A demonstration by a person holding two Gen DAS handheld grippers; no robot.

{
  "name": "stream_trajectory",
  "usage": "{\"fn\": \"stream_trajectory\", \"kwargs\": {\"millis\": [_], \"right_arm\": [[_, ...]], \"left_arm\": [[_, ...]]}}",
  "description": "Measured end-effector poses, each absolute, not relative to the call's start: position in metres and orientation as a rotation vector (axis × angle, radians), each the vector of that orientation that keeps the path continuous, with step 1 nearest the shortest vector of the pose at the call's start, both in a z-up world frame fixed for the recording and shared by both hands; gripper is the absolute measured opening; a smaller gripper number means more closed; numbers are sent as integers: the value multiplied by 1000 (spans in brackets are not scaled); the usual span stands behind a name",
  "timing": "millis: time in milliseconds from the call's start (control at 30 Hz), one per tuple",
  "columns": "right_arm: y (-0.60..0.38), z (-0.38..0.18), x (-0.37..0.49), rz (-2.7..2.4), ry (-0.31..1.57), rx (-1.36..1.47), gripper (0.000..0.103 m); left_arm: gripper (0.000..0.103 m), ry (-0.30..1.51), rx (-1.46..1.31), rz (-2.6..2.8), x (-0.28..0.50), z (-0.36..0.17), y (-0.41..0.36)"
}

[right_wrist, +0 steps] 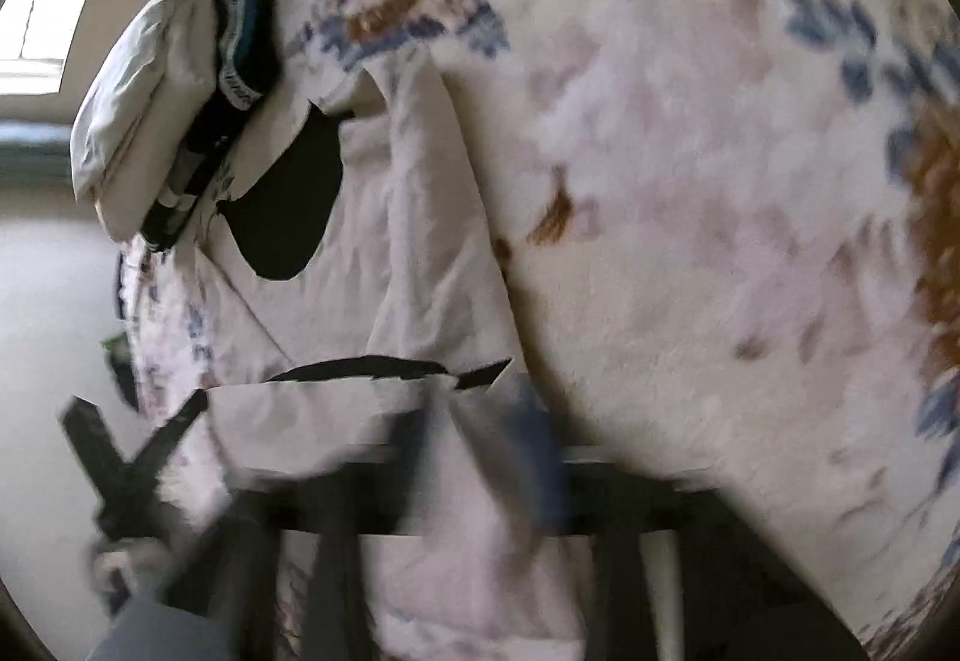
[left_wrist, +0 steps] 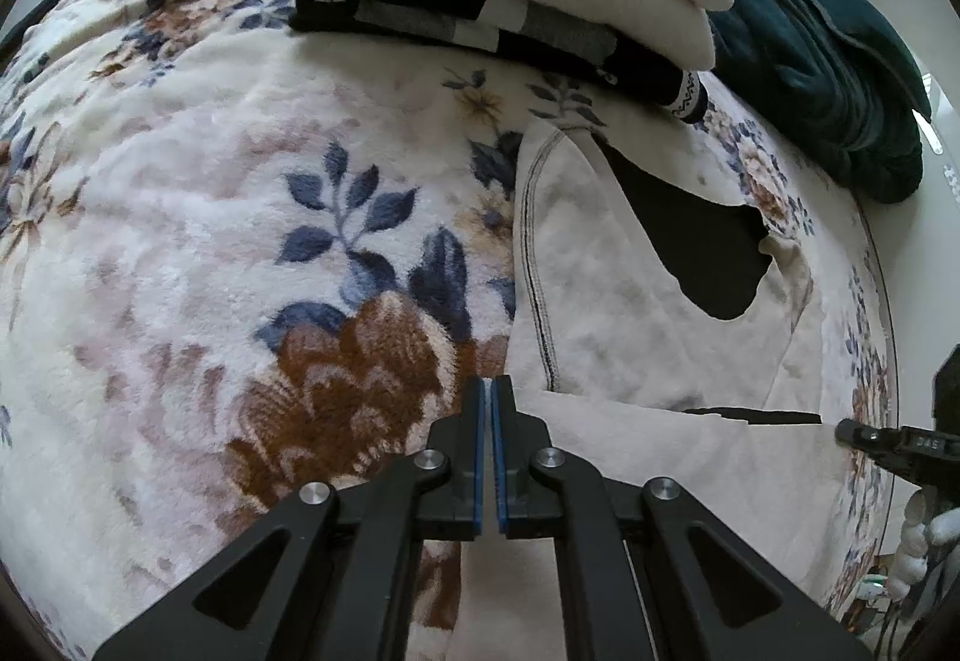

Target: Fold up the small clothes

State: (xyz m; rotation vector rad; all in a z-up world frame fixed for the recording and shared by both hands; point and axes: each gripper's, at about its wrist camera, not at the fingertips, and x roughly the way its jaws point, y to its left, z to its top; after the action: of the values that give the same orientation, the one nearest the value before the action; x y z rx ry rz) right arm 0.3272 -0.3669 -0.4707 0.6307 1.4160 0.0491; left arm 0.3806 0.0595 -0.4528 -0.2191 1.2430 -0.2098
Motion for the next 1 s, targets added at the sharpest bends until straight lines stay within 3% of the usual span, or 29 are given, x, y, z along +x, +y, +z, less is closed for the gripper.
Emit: {"fn": "stream_trajectory", "kwargs": {"millis": [300, 667, 733, 767, 800, 833, 867, 900, 1000], "right_arm": [[-374, -448, 339, 8, 1267, 611, 3], [-369, -488, 346, -36, 1426, 552, 3], [-371, -490, 346, -13, 1439, 615, 5], [-373, -490, 345, 0, 1439, 653, 11], [-376, -489, 345, -3, 1442, 686, 31], [-378, -488, 345, -18, 1441, 702, 44], [-381, -484, 345, -28, 1426, 721, 56], [-382, -479, 346, -30, 1412, 731, 56], [-384, -460, 355, -61, 1391, 710, 58]], "left_arm": [[1, 1233, -239, -157, 387, -457, 69], [3, 1376, -283, -176, 401, -482, 69], [3, 1376, -346, -168, 404, -473, 77], [6, 1368, -379, -160, 408, -465, 82], [17, 1354, -403, -164, 412, -457, 86], [35, 1338, -422, -172, 417, -449, 89], [45, 1319, -434, -181, 423, -442, 90], [65, 1306, -431, -188, 430, -436, 91], [69, 1309, -392, -215, 455, -428, 84]]}}
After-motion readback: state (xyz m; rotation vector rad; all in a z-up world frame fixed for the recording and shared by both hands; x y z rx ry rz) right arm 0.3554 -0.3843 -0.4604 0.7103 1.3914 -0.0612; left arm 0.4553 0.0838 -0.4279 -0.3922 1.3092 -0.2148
